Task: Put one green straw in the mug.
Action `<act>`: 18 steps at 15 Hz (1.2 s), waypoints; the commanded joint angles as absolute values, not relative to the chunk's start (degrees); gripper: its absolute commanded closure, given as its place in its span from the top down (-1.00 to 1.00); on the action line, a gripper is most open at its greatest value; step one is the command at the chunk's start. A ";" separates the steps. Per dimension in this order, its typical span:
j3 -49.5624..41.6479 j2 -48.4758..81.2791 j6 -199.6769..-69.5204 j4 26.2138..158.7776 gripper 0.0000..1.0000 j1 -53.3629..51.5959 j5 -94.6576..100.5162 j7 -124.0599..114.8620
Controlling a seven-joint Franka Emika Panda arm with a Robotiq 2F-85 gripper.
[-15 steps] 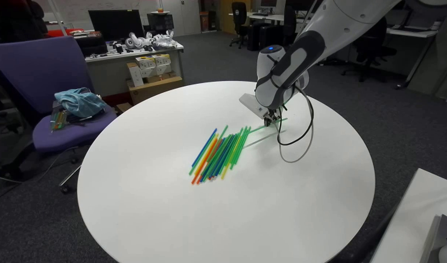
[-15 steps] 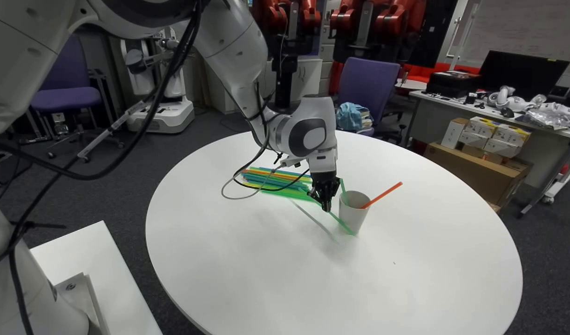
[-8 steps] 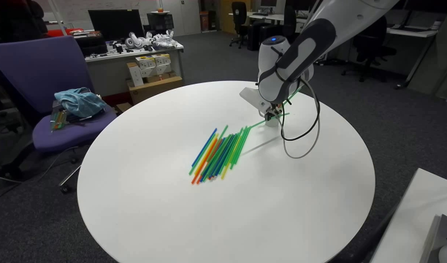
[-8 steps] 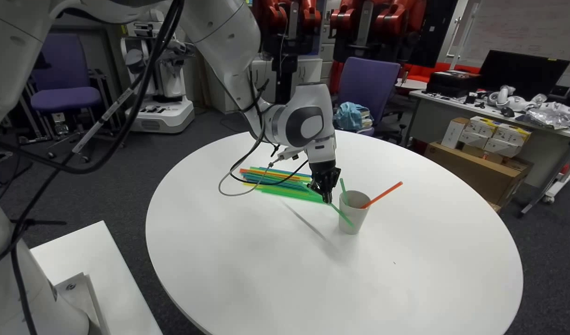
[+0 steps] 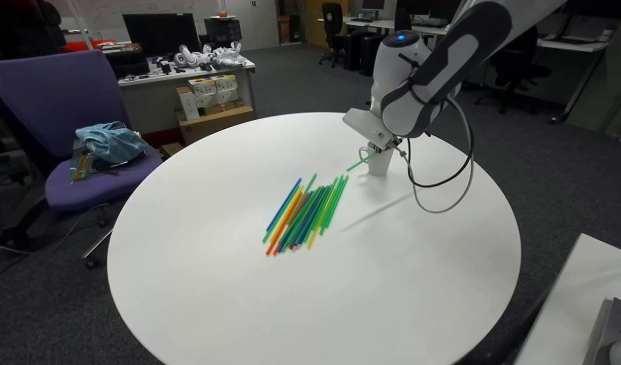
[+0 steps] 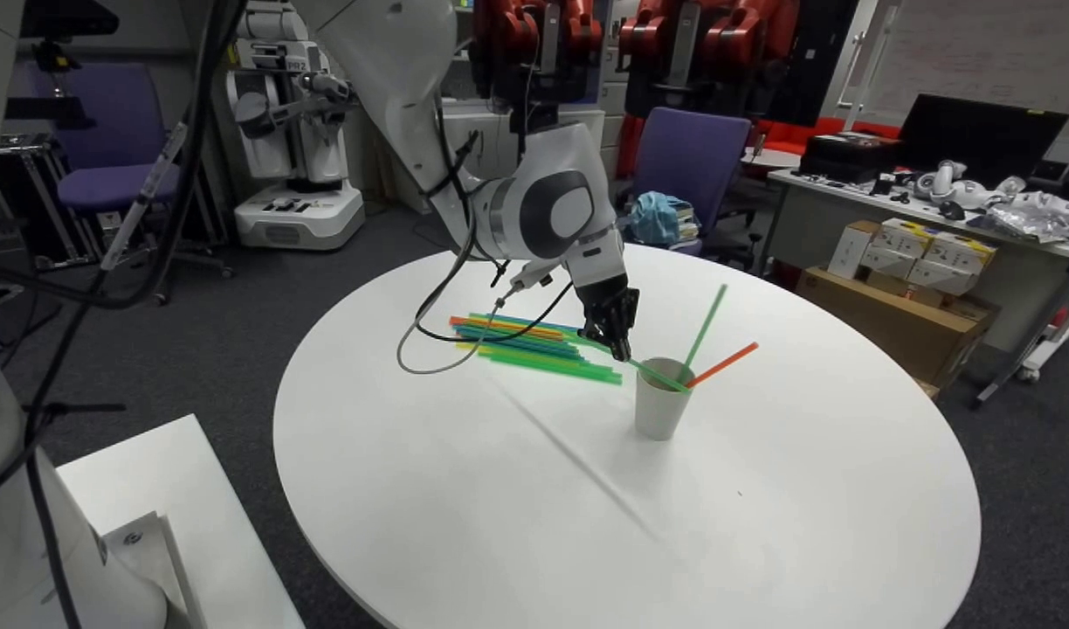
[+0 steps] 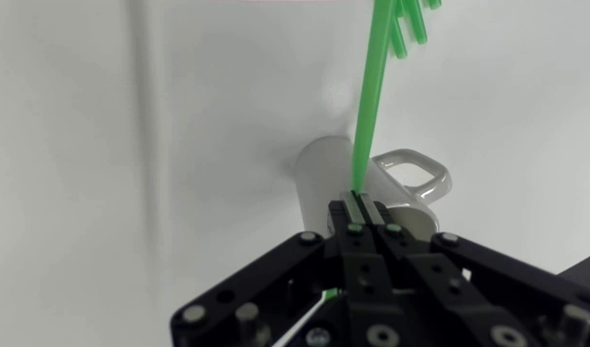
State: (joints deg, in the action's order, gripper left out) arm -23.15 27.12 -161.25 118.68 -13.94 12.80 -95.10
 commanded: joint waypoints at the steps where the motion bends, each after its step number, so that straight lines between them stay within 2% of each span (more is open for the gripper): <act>1: -27.53 21.47 -164.43 124.47 -1.00 -17.33 18.03 -98.74; 7: -35.53 19.84 -162.84 124.39 -1.00 -22.80 30.77 -108.23; 10: -44.41 22.00 -158.06 120.21 -1.00 -29.94 41.29 -116.57; 14: -40.74 22.26 -144.32 113.29 -1.00 -26.99 57.91 -127.21; 18: -30.03 24.53 -129.27 109.08 -1.00 -20.91 71.55 -134.95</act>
